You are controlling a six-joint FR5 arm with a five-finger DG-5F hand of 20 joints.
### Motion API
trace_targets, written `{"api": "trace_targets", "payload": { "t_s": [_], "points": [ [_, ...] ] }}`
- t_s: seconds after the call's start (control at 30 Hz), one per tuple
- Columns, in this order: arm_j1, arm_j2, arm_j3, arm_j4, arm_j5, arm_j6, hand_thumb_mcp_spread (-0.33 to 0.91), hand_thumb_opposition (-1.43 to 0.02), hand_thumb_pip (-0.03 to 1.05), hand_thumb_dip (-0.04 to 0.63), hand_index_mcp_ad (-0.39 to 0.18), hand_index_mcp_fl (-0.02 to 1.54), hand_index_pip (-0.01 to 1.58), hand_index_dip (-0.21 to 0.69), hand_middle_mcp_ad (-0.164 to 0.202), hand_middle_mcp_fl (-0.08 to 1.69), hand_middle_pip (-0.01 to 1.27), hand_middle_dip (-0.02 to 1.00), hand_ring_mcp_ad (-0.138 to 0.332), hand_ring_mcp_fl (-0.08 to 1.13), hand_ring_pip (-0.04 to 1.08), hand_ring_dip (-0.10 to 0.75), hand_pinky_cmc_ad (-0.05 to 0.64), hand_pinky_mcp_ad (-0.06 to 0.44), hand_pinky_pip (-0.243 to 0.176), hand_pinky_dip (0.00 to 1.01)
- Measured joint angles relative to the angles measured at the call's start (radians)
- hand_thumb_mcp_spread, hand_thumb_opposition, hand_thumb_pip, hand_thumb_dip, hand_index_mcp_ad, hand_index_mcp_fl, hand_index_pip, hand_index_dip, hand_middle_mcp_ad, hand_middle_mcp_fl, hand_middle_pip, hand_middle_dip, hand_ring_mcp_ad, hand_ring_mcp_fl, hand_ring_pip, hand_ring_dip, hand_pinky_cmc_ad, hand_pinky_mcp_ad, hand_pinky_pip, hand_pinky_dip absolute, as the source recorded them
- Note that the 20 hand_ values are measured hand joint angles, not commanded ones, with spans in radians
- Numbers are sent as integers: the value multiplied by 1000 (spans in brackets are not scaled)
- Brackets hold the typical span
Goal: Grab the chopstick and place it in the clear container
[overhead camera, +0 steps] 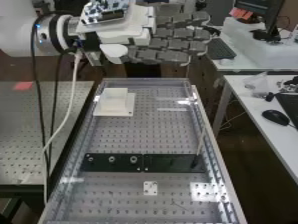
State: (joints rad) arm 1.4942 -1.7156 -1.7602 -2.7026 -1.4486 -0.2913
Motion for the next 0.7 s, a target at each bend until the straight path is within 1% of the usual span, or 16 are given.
{"api": "trace_targets", "payload": {
  "t_s": [0.07,0.13,0.17,0.2,0.23,0.27,0.33,0.37,0.43,0.47,0.5,0.53,0.57,0.6,0.63,0.7],
  "points": [
    [-6,-14,-24,46,36,55,-5,-5,2,7,-38,7,17,10,72,21,19,26,66,12,10,28,44,52,-10,16],
    [-9,-21,-40,80,63,78,5,-14,12,16,-37,52,17,16,72,24,19,26,66,12,10,28,44,51,-10,16],
    [-11,-25,-50,98,79,90,38,-58,93,31,-37,108,17,28,72,21,23,30,66,12,12,28,45,52,-10,19],
    [-11,-26,-52,103,85,94,133,-159,304,66,-40,218,19,94,72,24,38,38,66,12,12,31,59,51,-12,23],
    [-13,-29,-58,110,93,103,197,-225,410,89,-40,258,17,129,72,19,51,45,66,12,12,31,61,68,-12,24],
    [-13,-32,-62,115,97,106,253,-328,468,117,-61,316,24,188,72,24,75,63,66,9,17,31,101,96,-21,37],
    [-13,-34,-66,123,109,107,291,-443,461,150,-101,346,37,281,68,52,84,113,66,12,21,28,150,129,-28,63],
    [-13,-36,-70,133,125,104,290,-489,461,161,-115,356,37,311,72,119,89,166,66,14,37,28,183,166,-44,75],
    [-14,-39,-72,142,140,101,323,-557,483,176,-120,380,56,360,73,232,105,257,82,7,51,26,211,199,-49,80],
    [-15,-42,-71,140,142,100,337,-583,515,183,-122,393,52,363,70,281,119,316,82,10,58,45,227,208,-49,89],
    [-16,-43,-69,136,142,100,337,-604,515,192,-122,393,51,363,70,297,115,353,91,7,59,51,244,211,-58,89],
    [-17,-46,-65,127,143,99,337,-620,518,195,-122,393,51,363,70,314,117,387,101,7,56,59,262,229,-61,89],
    [-19,-50,-59,116,142,99,339,-632,529,192,-124,389,51,363,70,330,120,429,105,7,63,66,278,227,-58,89],
    [-19,-53,-56,112,142,99,339,-639,541,195,-129,393,58,363,70,349,120,457,115,5,56,75,300,243,-61,89],
    [-21,-59,-51,106,142,100,332,-648,550,197,-134,393,65,365,70,367,119,478,113,10,56,75,295,250,-58,91],
    [-22,-68,-46,100,143,105,333,-682,555,192,-134,394,66,363,70,365,120,527,119,3,63,87,316,250,-61,93]
  ]
}}
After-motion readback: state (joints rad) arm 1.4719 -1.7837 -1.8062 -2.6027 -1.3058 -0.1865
